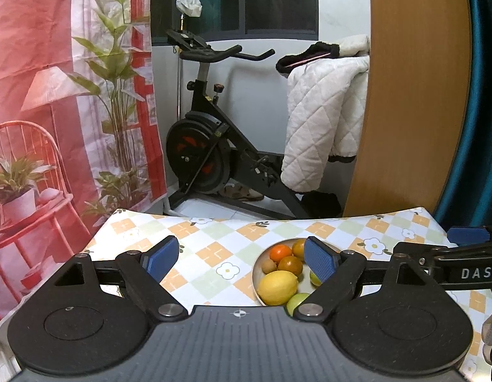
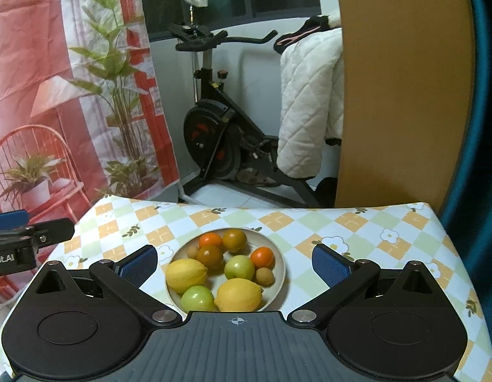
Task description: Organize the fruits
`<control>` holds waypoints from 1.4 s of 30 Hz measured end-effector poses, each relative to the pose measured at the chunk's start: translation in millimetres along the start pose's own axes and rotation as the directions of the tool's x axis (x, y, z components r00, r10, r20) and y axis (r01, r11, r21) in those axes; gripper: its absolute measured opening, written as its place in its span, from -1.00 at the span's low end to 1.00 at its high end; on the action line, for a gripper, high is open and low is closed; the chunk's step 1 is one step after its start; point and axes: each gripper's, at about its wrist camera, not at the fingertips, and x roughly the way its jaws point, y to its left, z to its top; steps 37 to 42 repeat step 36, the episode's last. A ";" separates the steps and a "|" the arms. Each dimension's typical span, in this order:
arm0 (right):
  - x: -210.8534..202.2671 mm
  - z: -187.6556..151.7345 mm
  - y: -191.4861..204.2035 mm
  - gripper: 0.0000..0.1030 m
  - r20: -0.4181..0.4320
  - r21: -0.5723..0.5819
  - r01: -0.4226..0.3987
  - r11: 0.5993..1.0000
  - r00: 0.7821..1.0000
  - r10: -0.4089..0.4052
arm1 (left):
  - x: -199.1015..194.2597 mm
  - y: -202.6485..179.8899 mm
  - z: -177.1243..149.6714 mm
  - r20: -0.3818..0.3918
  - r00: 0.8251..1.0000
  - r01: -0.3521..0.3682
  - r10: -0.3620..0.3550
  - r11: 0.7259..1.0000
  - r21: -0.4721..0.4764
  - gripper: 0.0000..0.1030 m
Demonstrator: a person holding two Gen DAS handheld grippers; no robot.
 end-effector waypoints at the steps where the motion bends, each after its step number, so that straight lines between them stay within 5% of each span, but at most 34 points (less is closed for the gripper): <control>1: -2.0 -0.7 -0.3 0.99 0.000 0.002 0.001 1.000 1.000 -0.001 | -2.7 -0.5 0.1 0.003 1.000 0.003 -0.003 1.000 0.000 0.70; 42: -25.7 1.0 6.7 0.99 0.026 -0.008 -0.005 1.000 1.000 0.005 | -19.9 -4.6 -0.8 0.011 1.000 -0.001 0.001 1.000 -0.011 0.71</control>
